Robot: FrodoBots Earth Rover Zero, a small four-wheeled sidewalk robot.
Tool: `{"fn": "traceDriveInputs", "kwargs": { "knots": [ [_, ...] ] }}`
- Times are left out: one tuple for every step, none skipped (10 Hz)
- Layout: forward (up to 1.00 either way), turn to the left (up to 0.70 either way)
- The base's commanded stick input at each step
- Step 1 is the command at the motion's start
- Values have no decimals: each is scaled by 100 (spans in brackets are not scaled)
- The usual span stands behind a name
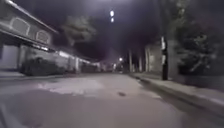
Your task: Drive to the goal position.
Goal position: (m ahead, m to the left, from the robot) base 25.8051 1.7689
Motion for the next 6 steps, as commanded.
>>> {"fn": "traceDriveInputs", "kwargs": {
  "knots": [
    [70, -35],
    [70, -35],
    [70, -2],
    [70, 0],
    [70, 0],
    [70, 0]
  ]
}}
